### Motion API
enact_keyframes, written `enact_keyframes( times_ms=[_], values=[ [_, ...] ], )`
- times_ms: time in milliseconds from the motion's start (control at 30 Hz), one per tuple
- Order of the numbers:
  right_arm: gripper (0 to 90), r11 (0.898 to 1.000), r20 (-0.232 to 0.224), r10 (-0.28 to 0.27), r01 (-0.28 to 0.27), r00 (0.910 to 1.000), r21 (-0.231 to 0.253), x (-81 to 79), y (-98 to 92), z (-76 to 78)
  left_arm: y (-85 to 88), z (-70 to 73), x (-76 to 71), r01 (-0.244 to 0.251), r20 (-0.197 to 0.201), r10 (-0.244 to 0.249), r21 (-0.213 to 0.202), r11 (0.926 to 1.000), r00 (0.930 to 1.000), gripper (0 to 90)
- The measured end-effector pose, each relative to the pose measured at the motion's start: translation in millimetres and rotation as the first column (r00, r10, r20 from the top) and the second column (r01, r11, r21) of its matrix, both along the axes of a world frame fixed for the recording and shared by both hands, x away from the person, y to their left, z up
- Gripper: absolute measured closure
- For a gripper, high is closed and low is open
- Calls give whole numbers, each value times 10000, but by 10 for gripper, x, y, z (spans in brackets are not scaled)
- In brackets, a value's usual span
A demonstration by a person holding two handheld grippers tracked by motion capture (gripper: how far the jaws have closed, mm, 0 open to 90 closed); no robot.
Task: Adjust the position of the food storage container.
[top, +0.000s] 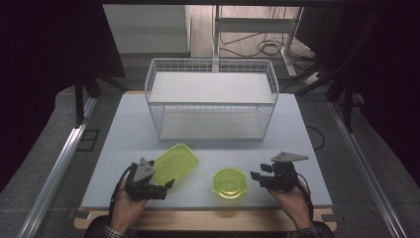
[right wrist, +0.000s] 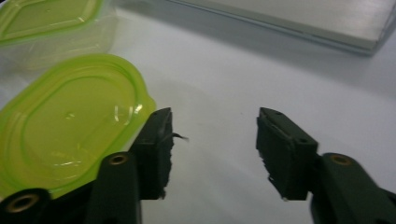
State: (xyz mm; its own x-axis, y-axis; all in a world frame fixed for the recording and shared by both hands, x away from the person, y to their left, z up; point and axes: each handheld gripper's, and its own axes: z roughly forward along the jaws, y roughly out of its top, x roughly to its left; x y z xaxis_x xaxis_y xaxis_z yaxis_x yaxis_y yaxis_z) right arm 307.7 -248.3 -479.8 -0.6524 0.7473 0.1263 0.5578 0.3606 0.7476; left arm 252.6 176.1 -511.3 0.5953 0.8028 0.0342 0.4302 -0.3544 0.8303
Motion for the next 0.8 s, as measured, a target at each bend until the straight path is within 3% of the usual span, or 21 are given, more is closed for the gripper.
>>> enact_keyframes(
  times_ms=[300, 533, 667, 733, 800],
  values=[
    [713, 9971, 359, 714, -703, 9968, -302, -77, 175, 158, 0, 10, -9, 57, 180, -56, -54, 10000, 9998, 59],
    [881, 9830, 50, 1801, -1798, 9836, -366, -173, 461, 196, -11, 14, -21, 145, 329, -144, -22, 9999, 9994, 54],
    [888, 9790, -100, 2019, -2021, 9794, -261, -205, 553, 191, -12, 9, -20, 158, 356, -161, 83, 9998, 9992, 53],
    [888, 9713, -124, 2374, -2376, 9713, -109, -249, 658, 197, -14, 9, -20, 165, 352, -169, 100, 9998, 9992, 53],
    [888, 9688, -150, 2476, -2477, 9687, -49, -255, 686, 193, -16, 10, -21, 171, 340, -176, 151, 9997, 9993, 53]
  ],
)
